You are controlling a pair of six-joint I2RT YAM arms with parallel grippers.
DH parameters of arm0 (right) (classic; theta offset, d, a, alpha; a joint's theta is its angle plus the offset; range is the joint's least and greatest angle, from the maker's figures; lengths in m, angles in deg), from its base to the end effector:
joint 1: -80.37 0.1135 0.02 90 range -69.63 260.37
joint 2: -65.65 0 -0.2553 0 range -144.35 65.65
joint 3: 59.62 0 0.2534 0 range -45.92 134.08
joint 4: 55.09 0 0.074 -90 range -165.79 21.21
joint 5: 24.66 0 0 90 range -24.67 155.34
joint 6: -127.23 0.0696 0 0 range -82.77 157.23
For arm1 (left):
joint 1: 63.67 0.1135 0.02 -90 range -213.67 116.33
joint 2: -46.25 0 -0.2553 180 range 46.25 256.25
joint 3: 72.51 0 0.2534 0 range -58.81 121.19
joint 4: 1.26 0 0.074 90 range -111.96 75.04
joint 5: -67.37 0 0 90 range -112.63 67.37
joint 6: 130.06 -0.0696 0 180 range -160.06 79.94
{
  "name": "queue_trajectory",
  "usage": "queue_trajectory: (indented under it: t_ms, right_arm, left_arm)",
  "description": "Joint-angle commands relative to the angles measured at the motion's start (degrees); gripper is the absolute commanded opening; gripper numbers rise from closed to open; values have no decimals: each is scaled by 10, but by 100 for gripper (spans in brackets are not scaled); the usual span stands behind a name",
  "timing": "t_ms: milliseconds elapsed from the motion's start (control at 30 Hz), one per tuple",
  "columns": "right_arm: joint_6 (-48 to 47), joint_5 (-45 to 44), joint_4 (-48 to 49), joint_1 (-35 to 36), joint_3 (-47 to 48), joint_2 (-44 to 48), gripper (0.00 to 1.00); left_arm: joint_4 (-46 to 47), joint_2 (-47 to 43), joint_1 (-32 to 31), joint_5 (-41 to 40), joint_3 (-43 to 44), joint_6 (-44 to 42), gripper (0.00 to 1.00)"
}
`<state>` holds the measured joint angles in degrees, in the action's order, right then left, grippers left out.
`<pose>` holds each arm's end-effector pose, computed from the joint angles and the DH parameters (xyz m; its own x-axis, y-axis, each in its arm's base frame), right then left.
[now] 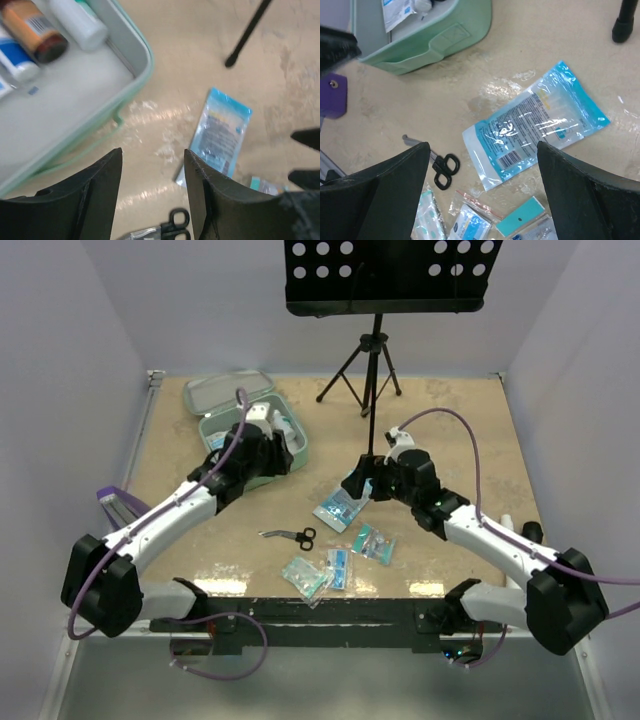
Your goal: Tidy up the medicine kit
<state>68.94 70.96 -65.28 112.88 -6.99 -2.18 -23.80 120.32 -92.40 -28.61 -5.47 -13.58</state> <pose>0.2473 0.1657 0.2221 -0.6280 0.2201 -0.7465 -0.3284 0.7946 0.5106 0.2893 -0.1503 0.2573 -0.5651 -0.1960 -0.8014 0.1638 0.9254 -0.3418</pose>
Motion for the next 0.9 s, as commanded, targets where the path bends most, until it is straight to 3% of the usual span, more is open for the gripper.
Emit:
queue_trajectory:
  t_ms: [0, 200, 633, 867]
  right_arm:
    - [41, -47, 15, -2, -25, -15, 93]
    - [107, -47, 77, -29, -48, -85, 88]
    - [130, -105, 108, -92, -8, -223, 87]
    - [108, -77, 130, -96, 18, -288, 70]
  left_arm:
    - [48, -5, -44, 39, -59, 34, 59]
    - [124, -16, -62, 87, -130, 62, 60]
    - [119, -47, -62, 88, -185, 69, 58]
    - [124, -48, -62, 91, -193, 72, 57]
